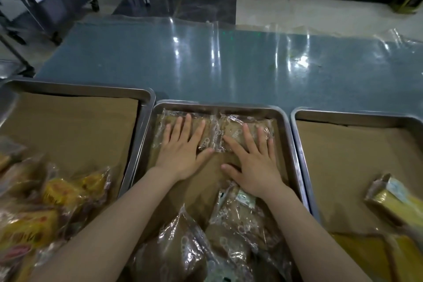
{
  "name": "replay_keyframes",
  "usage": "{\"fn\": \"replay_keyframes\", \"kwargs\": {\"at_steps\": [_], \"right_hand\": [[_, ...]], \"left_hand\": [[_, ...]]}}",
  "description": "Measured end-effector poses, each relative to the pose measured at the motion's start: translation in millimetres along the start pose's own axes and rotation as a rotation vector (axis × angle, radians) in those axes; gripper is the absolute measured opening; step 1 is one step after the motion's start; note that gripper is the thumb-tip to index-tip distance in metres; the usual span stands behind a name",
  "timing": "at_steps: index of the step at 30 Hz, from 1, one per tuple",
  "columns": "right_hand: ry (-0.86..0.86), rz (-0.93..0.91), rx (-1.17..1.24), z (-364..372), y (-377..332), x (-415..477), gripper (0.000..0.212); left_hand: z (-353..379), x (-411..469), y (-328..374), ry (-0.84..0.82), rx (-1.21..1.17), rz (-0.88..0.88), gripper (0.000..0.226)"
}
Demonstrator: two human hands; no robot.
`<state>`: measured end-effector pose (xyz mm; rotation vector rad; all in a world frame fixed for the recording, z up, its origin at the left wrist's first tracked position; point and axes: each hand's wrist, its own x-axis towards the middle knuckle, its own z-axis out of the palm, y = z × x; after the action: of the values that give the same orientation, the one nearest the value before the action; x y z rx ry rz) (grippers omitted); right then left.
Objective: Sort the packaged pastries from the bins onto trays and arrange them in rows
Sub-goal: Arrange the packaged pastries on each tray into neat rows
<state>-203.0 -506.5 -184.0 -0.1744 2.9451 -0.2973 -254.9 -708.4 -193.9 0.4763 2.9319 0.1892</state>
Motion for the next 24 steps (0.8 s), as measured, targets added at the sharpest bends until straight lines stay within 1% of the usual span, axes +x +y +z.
{"fn": "replay_keyframes", "kwargs": {"at_steps": [2, 3, 5, 7, 8, 10, 12, 13, 15, 17, 19, 21, 23, 24], "right_hand": [[-0.048, 0.012, 0.04, -12, -3, -1, 0.07], [-0.04, 0.021, 0.075, -19, -5, -3, 0.071], [0.052, 0.004, 0.126, -32, -10, -14, 0.071], [0.139, -0.046, 0.2, -40, -16, -32, 0.066], [0.15, -0.052, 0.273, -41, -19, -44, 0.062], [0.093, -0.008, 0.408, -37, -22, -68, 0.055], [-0.022, 0.043, 0.436, -24, -27, -94, 0.06], [-0.052, 0.056, 0.413, -16, -30, -106, 0.065], [-0.041, 0.07, 0.373, -4, -36, -124, 0.069], [-0.038, 0.059, 0.338, 1, -42, -135, 0.07], [-0.052, 0.035, 0.302, 1, -46, -145, 0.07], [-0.086, 0.024, 0.276, -1, -46, -156, 0.071], [-0.129, 0.031, 0.301, -3, -47, -168, 0.07], [-0.143, 0.039, 0.357, -4, -46, -174, 0.068]], "left_hand": [[-8, -2, 2, -0.053, -0.036, 0.016, 0.079], [-12, -7, 3, -0.061, -0.07, 0.036, 0.078], [-18, -27, 5, -0.05, -0.171, 0.079, 0.08], [-21, -58, 7, -0.044, -0.38, 0.082, 0.075], [-22, -77, 7, -0.049, -0.507, 0.066, 0.069], [-26, -115, 6, -0.086, -0.706, -0.003, 0.062], [-29, -151, 7, -0.15, -0.818, -0.085, 0.067], [-29, -166, 10, -0.18, -0.817, -0.107, 0.072], [-20, -192, 18, -0.229, -0.692, -0.122, 0.077], [-10, -209, 26, -0.199, -0.514, -0.102, 0.078], [-4, -220, 28, -0.157, -0.446, -0.081, 0.078], [-4, -228, 28, -0.187, -0.497, -0.088, 0.078], [-6, -237, 25, -0.262, -0.648, -0.105, 0.074], [-8, -240, 24, -0.287, -0.724, -0.112, 0.072]]}}
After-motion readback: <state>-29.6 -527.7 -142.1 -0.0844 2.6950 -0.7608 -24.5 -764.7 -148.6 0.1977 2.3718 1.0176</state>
